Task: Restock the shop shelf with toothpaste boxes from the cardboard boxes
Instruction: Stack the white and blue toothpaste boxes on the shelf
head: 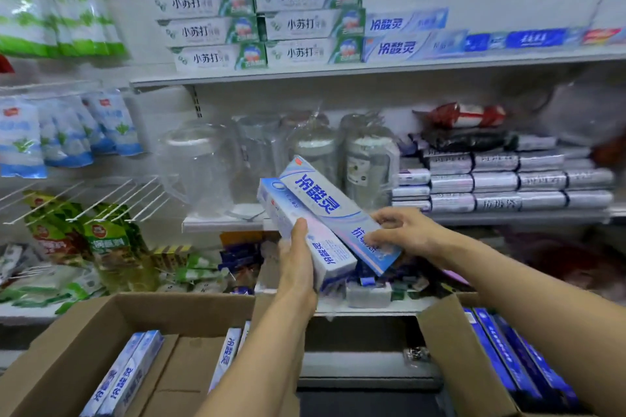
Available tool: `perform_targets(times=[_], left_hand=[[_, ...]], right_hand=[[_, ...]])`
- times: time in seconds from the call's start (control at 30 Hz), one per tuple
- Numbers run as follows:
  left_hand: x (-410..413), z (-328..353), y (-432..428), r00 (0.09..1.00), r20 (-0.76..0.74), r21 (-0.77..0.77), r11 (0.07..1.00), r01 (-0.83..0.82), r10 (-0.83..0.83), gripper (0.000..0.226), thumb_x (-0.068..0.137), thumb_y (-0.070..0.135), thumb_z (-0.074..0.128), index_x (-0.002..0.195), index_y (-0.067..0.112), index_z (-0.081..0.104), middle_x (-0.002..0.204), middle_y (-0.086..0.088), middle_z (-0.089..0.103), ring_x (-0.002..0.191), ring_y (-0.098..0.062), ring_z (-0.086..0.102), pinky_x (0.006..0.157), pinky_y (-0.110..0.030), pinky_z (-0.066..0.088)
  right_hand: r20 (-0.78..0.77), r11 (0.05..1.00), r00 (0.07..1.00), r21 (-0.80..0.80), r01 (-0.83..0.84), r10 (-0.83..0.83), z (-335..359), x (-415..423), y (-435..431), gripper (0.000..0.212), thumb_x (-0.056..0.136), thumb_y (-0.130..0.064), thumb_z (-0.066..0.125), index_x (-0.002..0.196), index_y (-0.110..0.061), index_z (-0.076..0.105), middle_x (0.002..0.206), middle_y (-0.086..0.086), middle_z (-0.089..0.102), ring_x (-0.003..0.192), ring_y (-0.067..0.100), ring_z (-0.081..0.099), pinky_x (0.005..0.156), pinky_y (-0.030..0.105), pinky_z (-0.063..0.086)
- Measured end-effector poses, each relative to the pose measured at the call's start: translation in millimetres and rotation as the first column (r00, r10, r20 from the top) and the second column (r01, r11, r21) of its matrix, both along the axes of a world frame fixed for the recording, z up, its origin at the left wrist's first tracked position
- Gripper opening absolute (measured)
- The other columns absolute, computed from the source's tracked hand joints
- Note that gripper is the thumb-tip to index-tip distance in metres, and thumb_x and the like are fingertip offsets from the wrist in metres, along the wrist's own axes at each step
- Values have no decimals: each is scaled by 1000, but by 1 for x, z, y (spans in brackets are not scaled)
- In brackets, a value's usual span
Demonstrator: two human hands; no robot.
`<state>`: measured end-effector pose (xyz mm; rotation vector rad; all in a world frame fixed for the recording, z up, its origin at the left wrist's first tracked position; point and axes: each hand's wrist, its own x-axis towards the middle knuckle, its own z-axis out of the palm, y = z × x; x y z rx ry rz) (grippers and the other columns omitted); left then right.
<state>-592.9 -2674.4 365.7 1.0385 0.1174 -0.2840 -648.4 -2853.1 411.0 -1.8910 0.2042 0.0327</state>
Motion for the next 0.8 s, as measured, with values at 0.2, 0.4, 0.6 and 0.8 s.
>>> perform_targets(times=[0.2,0.4,0.6,0.8], left_hand=[[9,68,-71,982,184,15,999,33,-35,42,92,32,63,127,15,48,118,-8,68,103,-26,68,94,-52,52],[37,122,-123,938,319,64,991,119,-133,23,85,27,72,105,18,65,86,1,74,74,-16,70,56,-30,57],[84,183,-160,926,359,35,993,113,-118,33,78,31,76,99,9,65,76,-5,75,68,-20,72,66,-47,61],[127,232,-191,897,434,21,997,76,-77,50,74,30,79,115,6,63,95,-11,74,85,-27,72,64,-49,60]], right_hand=[[140,992,990,-119,47,-31,68,0,-70,29,77,-7,74,105,-11,69,97,16,72,73,17,64,61,26,53],[268,975,963,-201,92,-36,124,22,-138,28,74,-13,78,101,-14,70,98,11,74,84,22,67,72,33,52],[406,957,912,-240,166,-56,182,65,-195,24,76,-6,76,99,-11,70,99,10,74,83,14,67,77,25,53],[467,901,881,-344,265,-81,236,111,-235,27,76,-11,77,103,-10,70,96,14,72,77,18,63,65,29,48]])
